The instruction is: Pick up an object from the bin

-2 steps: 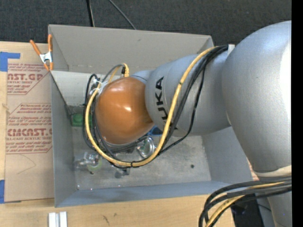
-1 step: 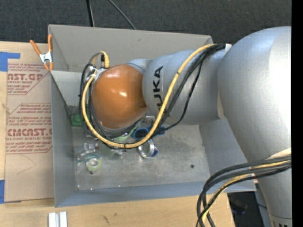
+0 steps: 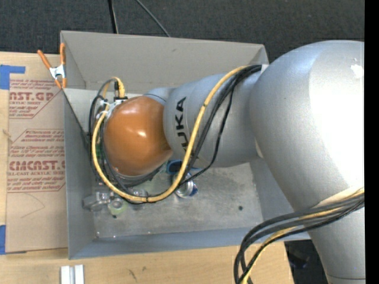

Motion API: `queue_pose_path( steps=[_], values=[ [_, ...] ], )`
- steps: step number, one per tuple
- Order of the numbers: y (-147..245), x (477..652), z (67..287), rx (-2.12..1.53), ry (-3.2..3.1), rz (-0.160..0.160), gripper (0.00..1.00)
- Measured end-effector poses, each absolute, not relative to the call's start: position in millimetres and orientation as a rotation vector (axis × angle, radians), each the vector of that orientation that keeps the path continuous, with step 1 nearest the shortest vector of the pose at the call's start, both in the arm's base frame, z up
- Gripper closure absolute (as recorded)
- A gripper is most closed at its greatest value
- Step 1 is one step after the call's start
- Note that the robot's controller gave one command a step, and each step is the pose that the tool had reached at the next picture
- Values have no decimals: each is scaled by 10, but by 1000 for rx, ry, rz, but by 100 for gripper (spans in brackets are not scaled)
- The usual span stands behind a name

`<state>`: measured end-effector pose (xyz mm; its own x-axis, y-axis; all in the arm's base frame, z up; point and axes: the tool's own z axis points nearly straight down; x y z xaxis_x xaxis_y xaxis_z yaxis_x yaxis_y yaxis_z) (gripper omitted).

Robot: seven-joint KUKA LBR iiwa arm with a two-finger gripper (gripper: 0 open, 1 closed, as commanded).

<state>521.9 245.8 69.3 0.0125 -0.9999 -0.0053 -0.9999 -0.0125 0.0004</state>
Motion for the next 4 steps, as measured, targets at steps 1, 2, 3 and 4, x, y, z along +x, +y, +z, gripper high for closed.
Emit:
queue_pose_path(
  steps=[1,2,3,4],
  values=[
    [2451,5243,736,-2228,2208,3,100],
    [2212,4999,2334,-2347,2076,-4,100],
    [2249,4816,2096,-2718,1574,6,100],
    [2145,5029,2171,-2864,1286,4,100]
  ],
)
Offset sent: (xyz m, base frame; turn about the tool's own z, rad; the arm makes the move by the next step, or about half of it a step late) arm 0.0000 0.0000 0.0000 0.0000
